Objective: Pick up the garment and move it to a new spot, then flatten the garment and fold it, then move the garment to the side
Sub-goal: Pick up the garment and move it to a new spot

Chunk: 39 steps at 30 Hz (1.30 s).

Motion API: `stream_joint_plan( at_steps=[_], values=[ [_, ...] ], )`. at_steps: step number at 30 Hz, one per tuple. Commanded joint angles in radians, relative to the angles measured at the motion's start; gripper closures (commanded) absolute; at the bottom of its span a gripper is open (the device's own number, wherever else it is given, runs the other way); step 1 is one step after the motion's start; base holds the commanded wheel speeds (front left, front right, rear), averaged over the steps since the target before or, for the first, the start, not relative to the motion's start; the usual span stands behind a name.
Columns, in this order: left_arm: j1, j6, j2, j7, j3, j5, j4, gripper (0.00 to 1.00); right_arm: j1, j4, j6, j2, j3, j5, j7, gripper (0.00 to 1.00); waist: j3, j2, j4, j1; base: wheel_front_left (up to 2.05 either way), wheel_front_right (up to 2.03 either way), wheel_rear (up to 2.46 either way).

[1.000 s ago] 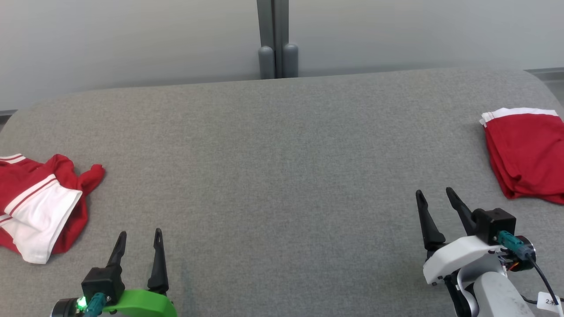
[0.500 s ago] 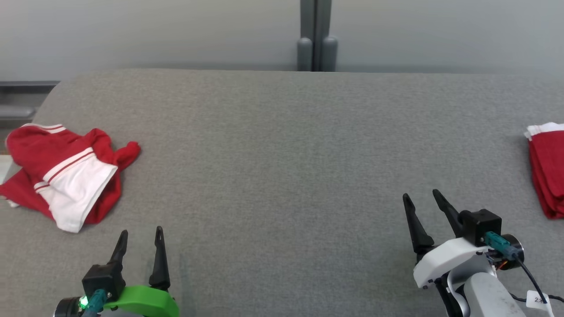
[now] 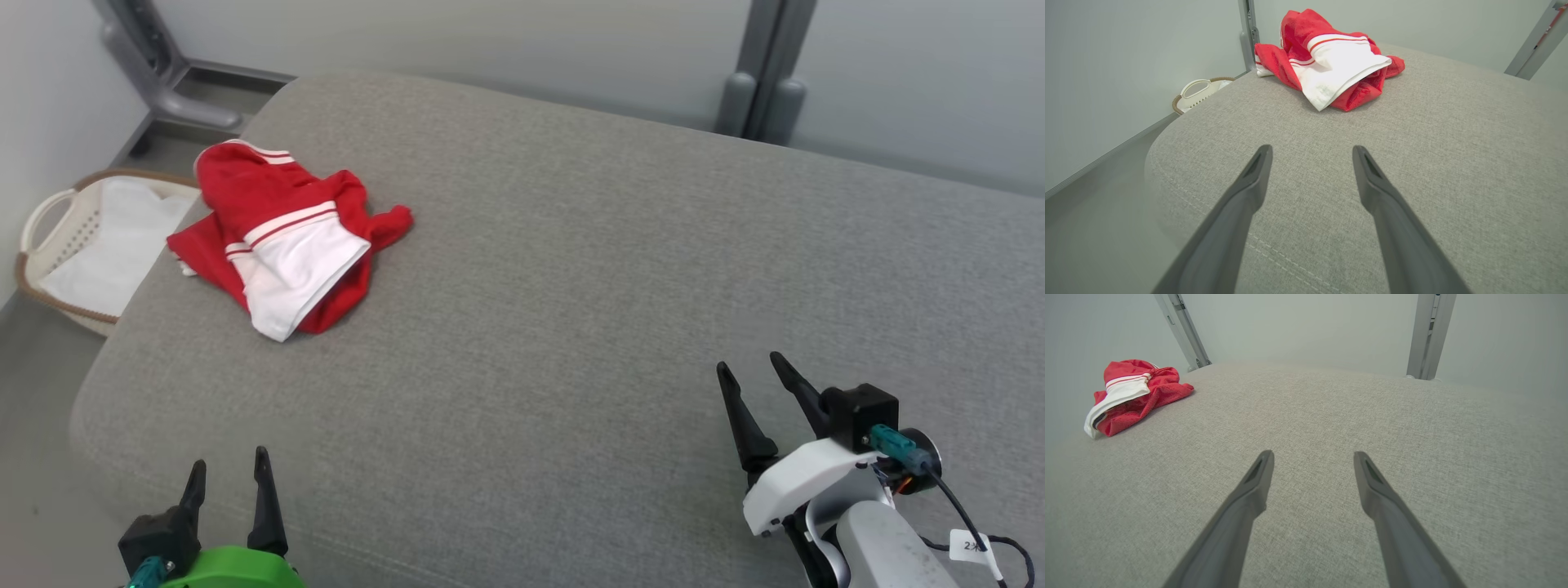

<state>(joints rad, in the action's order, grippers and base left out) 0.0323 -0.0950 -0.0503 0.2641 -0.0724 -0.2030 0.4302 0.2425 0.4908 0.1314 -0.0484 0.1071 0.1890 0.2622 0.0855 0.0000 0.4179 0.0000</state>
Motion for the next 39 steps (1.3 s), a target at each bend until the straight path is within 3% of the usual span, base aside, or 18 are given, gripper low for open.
stream_joint_plan(
  at_steps=[1, 7, 13, 17, 33, 39],
  values=[
    [-0.002, 0.001, -0.002, 0.000, -0.006, -0.010, 0.005, 0.00, 0.009, 0.005, -0.002, -0.005, 0.002, 0.005, 0.004, 0.00, 0.018, 0.0000, 0.086, 0.0000, 0.00, 0.00, 0.00],
    [0.020, -0.012, -0.002, 0.000, -0.027, -0.022, 0.020, 0.00, 0.023, 0.015, -0.002, -0.005, 0.017, -0.001, 0.004, 0.00, 0.037, 0.0000, 0.102, 0.0000, 0.00, 0.00, 0.00],
    [0.094, -0.029, -0.002, 0.000, -0.049, -0.033, 0.066, 0.00, 0.056, 0.009, -0.002, -0.005, 0.018, -0.030, 0.004, 0.00, 0.094, 0.0000, 0.070, 0.0000, 0.00, 0.00, 0.00],
    [0.189, -0.036, -0.032, 0.000, -0.039, -0.057, 0.102, 0.00, 0.086, 0.001, -0.002, -0.005, 0.010, -0.065, 0.004, 0.00, 0.157, 0.0000, 0.040, 0.0000, 0.00, 0.00, 0.00],
    [0.633, -0.036, -0.345, 0.000, 0.291, -0.427, 0.293, 0.00, 0.231, -0.051, -0.002, -0.006, 0.002, -0.152, 0.003, 0.00, 0.411, 0.0000, -0.090, 0.0000, 0.00, 0.00, 0.00],
    [0.741, -0.036, -0.422, -0.014, 0.425, -0.591, 0.404, 0.00, 0.251, -0.067, -0.002, -0.014, 0.000, -0.161, 0.001, 0.00, 0.468, 0.0000, -0.143, 0.0000, 0.00, 0.00, 0.00]
  ],
)
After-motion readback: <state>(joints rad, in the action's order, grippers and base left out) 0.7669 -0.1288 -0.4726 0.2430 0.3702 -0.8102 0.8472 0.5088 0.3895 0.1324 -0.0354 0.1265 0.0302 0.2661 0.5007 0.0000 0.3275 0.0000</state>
